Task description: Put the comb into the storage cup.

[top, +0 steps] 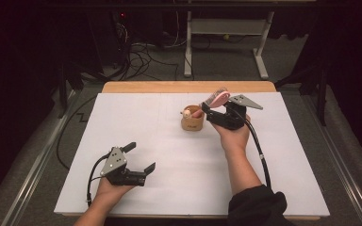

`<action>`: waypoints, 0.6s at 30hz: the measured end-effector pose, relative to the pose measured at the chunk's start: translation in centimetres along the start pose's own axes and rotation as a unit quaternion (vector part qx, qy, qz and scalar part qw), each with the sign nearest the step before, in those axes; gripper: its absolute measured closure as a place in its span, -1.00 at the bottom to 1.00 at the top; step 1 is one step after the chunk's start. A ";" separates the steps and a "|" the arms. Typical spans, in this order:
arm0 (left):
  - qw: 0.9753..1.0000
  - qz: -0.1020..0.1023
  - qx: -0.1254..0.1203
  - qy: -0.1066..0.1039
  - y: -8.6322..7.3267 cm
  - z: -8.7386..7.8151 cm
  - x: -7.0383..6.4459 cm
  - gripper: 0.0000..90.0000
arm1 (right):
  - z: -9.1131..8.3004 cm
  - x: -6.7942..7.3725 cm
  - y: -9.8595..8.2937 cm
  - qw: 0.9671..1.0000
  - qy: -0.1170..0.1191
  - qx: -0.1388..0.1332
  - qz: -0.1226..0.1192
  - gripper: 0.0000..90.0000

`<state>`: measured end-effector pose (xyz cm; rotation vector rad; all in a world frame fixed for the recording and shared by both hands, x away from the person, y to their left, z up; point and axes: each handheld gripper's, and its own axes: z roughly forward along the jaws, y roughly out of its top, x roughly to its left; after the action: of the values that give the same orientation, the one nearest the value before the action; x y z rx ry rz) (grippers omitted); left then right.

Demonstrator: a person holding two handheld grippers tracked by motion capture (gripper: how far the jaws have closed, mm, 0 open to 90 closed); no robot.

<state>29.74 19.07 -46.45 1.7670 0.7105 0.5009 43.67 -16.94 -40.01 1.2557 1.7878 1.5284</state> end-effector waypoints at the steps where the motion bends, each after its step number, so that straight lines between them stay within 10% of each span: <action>1: 1.000 0.000 0.000 0.000 0.0 0.0 0.0 -1.00 | -0.1 0.0 -0.1 1.000 0.000 0.001 0.002 -0.60; 18: 1.000 0.005 0.004 -0.001 0.0 0.2 -0.2 -1.00 | -0.6 -0.7 -1.3 1.000 -0.006 0.011 0.005 -0.63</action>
<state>29.67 18.79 -46.52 1.7786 0.7031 0.5033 43.10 -17.84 -41.19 1.2832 1.7968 1.5073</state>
